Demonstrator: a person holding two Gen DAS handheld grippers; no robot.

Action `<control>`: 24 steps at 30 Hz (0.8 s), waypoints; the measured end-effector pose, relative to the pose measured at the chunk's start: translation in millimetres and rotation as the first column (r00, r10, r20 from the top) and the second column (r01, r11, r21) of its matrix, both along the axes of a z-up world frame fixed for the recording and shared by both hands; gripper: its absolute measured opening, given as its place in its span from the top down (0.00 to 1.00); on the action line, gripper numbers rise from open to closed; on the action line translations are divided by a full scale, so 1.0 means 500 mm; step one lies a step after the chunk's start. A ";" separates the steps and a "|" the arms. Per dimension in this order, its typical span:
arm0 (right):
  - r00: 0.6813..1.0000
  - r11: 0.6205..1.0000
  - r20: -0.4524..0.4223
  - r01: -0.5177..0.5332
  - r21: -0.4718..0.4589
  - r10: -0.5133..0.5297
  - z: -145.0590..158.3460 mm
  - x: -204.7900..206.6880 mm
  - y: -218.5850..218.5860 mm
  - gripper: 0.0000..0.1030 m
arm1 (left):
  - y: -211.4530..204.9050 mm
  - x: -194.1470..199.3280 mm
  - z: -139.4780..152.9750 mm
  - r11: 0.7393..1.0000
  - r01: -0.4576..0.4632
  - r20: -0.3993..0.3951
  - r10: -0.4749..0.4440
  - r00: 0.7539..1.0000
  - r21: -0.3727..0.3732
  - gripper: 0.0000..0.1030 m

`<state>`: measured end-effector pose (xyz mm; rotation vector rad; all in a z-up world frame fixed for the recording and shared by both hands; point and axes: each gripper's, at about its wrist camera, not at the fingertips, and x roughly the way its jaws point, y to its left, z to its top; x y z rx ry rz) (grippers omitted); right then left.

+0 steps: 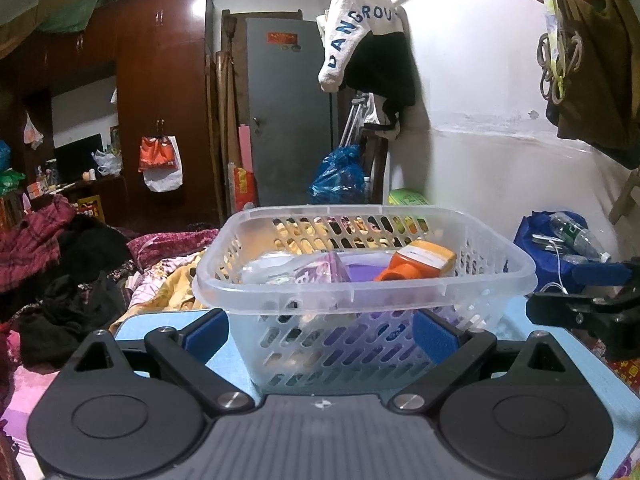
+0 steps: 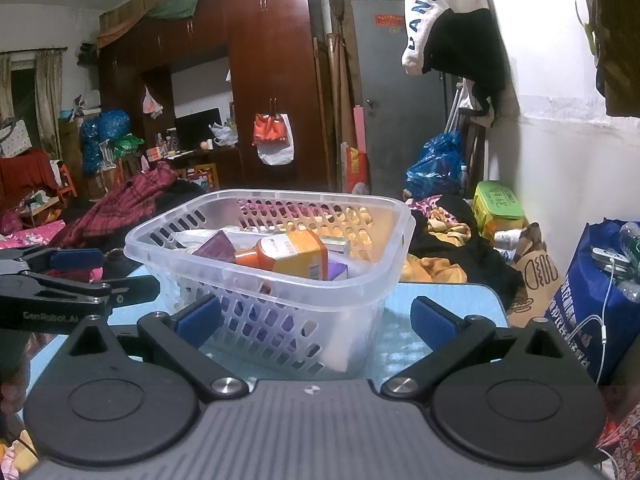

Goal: Organize objects

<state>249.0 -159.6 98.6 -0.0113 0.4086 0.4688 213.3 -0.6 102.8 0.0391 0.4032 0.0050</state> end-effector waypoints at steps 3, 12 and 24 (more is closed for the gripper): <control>1.000 1.000 -0.004 0.004 -0.003 -0.004 -0.002 0.000 0.002 0.00 | -0.001 0.002 0.001 1.000 0.008 -0.002 -0.008 1.000 -0.002 0.03; 1.000 1.000 -0.009 0.011 -0.001 -0.011 -0.005 0.000 0.006 0.00 | -0.010 0.003 0.000 1.000 0.020 0.002 -0.020 1.000 0.008 0.03; 1.000 1.000 -0.009 0.010 0.004 -0.010 -0.005 -0.001 0.007 0.00 | -0.017 -0.003 0.001 1.000 0.025 0.032 -0.025 0.999 0.013 0.03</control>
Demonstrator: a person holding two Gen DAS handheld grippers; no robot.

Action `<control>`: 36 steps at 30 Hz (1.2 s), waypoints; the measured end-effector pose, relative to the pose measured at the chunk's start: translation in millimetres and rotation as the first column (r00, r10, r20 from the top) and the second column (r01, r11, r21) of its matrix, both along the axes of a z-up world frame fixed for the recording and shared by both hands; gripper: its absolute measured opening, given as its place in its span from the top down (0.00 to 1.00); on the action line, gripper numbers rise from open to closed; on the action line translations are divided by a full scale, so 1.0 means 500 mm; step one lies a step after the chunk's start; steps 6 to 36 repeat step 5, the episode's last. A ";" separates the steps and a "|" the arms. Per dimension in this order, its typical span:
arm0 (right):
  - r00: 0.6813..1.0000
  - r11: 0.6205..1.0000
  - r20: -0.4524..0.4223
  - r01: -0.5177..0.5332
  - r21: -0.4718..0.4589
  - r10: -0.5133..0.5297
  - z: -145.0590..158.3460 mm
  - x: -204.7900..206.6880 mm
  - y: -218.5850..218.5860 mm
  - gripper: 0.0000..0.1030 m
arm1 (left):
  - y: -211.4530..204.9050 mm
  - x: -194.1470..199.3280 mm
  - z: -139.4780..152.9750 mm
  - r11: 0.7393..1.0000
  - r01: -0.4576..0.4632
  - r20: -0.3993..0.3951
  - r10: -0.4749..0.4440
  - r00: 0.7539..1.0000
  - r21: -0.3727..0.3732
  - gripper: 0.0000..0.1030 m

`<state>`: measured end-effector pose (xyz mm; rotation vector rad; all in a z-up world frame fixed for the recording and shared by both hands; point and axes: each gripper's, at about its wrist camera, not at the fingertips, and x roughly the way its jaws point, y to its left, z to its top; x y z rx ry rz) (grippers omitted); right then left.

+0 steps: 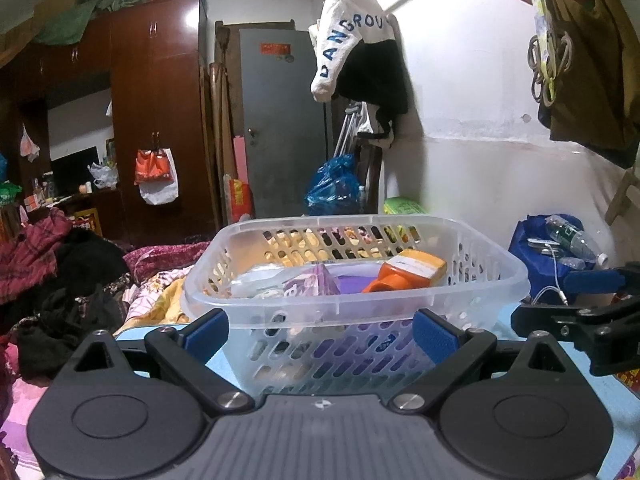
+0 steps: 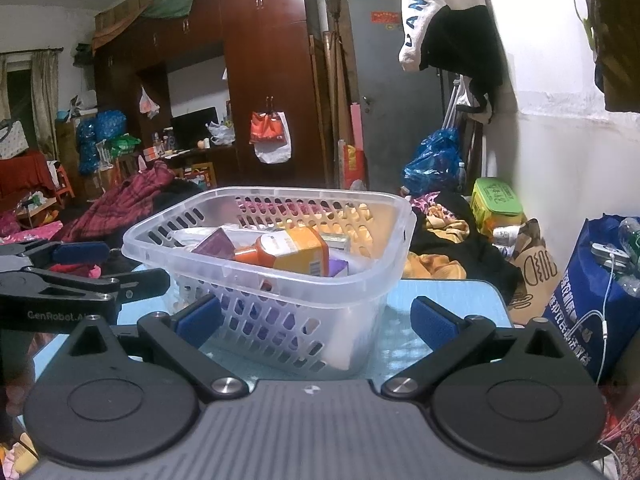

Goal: Organize objects

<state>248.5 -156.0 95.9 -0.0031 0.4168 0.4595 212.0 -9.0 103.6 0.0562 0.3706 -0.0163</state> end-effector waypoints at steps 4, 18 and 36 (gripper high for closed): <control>1.000 1.000 -0.007 0.000 0.004 0.000 -0.001 0.001 0.001 0.00 | -0.002 0.002 -0.003 1.000 0.011 -0.012 -0.011 1.000 -0.011 0.03; 1.000 1.000 -0.008 -0.001 0.004 0.001 -0.001 0.002 0.001 0.00 | -0.005 0.002 -0.004 1.000 0.003 -0.009 -0.004 1.000 -0.005 0.03; 1.000 1.000 -0.008 -0.001 0.004 0.001 -0.001 0.002 0.001 0.00 | -0.005 0.002 -0.004 1.000 0.003 -0.009 -0.004 1.000 -0.005 0.03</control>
